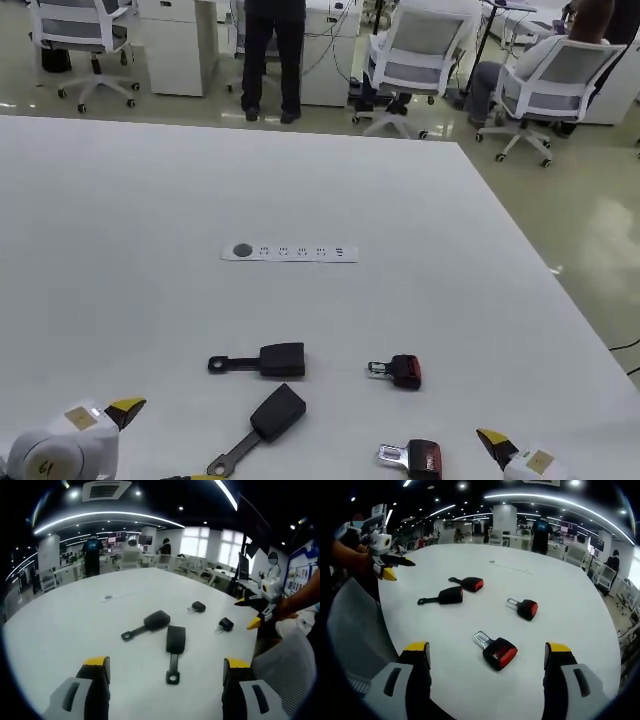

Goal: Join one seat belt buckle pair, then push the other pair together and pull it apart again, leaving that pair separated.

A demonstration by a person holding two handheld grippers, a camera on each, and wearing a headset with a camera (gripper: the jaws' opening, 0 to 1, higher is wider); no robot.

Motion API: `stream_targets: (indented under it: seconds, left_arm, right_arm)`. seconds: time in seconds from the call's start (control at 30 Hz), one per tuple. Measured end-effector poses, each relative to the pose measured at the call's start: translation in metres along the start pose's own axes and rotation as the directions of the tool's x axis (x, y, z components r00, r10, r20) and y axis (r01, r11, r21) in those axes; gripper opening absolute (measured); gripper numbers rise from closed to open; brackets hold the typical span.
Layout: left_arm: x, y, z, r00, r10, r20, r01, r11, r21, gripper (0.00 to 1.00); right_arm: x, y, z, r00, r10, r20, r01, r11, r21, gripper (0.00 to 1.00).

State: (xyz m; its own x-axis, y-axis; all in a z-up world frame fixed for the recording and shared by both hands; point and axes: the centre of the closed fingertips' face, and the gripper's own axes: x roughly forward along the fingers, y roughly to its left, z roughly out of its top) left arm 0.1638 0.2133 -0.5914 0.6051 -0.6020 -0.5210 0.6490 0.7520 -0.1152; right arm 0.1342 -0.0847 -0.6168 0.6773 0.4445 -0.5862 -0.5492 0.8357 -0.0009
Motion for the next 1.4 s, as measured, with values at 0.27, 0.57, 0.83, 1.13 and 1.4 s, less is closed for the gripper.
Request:
stream_targets:
  seconds: [0.27, 0.57, 0.83, 1.13, 1.4]
  left_arm:
    - [0.019, -0.004, 0.005, 0.9995, -0.025, -0.021, 0.026, 0.999, 0.024, 0.95]
    - [0.048, -0.011, 0.008, 0.9969, -0.061, -0.051, 0.063, 0.997, 0.048, 0.86]
    - [0.078, -0.016, 0.004, 0.9905, -0.092, -0.102, 0.1, 0.992, 0.08, 0.84]
    - [0.112, -0.015, -0.008, 0.9812, -0.108, -0.16, 0.123, 0.989, 0.086, 0.78]
    - [0.137, -0.024, -0.013, 0.9699, -0.134, -0.203, 0.154, 0.985, 0.083, 0.73]
  right_arm:
    - [0.012, -0.002, -0.008, 0.9978, 0.043, -0.05, -0.045, 0.998, -0.041, 0.92]
    - [0.024, -0.01, -0.011, 0.9921, 0.083, -0.094, -0.087, 0.995, -0.039, 0.89]
    - [0.037, -0.02, -0.019, 0.983, 0.128, -0.132, -0.135, 0.989, -0.051, 0.87]
    - [0.044, -0.018, -0.036, 0.9465, 0.238, -0.218, -0.262, 0.961, -0.092, 0.86]
    - [0.052, -0.025, -0.052, 0.9099, 0.303, -0.284, -0.347, 0.93, -0.119, 0.8]
